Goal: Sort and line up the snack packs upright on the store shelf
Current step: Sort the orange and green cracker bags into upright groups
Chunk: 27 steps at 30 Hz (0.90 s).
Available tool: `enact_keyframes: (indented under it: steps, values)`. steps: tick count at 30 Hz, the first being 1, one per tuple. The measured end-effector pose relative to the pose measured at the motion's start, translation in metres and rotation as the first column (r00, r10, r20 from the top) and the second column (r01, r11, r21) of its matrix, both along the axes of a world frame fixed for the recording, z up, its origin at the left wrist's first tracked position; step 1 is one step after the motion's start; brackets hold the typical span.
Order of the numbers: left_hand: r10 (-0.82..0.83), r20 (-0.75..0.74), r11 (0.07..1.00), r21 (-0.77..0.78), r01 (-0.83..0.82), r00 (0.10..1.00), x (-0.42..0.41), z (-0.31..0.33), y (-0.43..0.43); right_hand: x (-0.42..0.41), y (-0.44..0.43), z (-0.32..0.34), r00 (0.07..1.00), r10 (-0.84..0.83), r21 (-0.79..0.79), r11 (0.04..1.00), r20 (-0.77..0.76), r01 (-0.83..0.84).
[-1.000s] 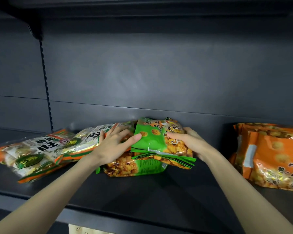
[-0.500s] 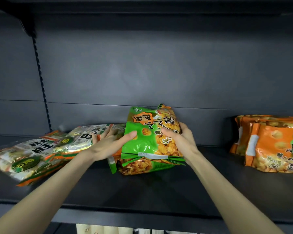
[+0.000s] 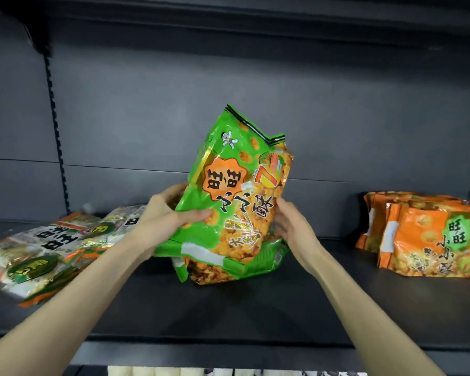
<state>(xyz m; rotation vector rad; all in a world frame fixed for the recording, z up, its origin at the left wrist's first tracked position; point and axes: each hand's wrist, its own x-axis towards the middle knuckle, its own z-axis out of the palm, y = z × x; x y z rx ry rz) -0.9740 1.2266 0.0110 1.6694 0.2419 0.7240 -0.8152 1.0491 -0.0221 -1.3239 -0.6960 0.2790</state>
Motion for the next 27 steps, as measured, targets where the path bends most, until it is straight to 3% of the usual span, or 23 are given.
enact_keyframes:
  steps: [4, 6, 8, 11, 14, 17, 21, 27]
  values:
    - [0.088, 0.044, 0.996, -0.012, -0.087, 0.995, 0.001, 0.003, 0.006, 0.026, -0.006, -0.024, 0.980, -0.196, -0.313, 0.930, 0.026, 0.194]
    - [0.112, 0.052, 0.994, -0.001, -0.112, 0.992, 0.002, 0.007, 0.010, 0.037, -0.003, -0.037, 0.977, -0.213, -0.443, 0.873, 0.035, 0.206]
    - [0.123, 0.049, 0.992, 0.023, -0.124, 0.991, 0.002, 0.009, 0.014, 0.044, 0.003, -0.043, 0.975, -0.219, -0.476, 0.862, -0.039, 0.175]
    - [0.151, 0.033, 0.988, 0.021, -0.152, 0.988, 0.002, 0.010, 0.021, 0.048, 0.010, -0.044, 0.966, -0.217, -0.460, 0.878, -0.137, 0.132]
    - [0.168, 0.021, 0.986, -0.012, -0.168, 0.986, 0.001, 0.009, 0.023, 0.053, 0.016, -0.046, 0.965, -0.240, -0.477, 0.863, -0.105, 0.163]
    - [0.169, 0.032, 0.985, -0.031, -0.168, 0.985, -0.001, 0.008, 0.022, 0.053, 0.018, -0.046, 0.949, -0.299, -0.409, 0.882, -0.097, 0.236]
    - [0.175, 0.057, 0.984, -0.021, -0.174, 0.983, 0.003, 0.009, 0.022, 0.058, -0.007, -0.030, 0.908, -0.419, -0.303, 0.862, 0.026, 0.406]
    - [0.191, 0.010, 0.942, 0.279, -0.186, 0.982, 0.021, 0.004, 0.015, 0.048, -0.080, -0.001, 0.865, -0.472, -0.030, 0.875, 0.170, 0.484]
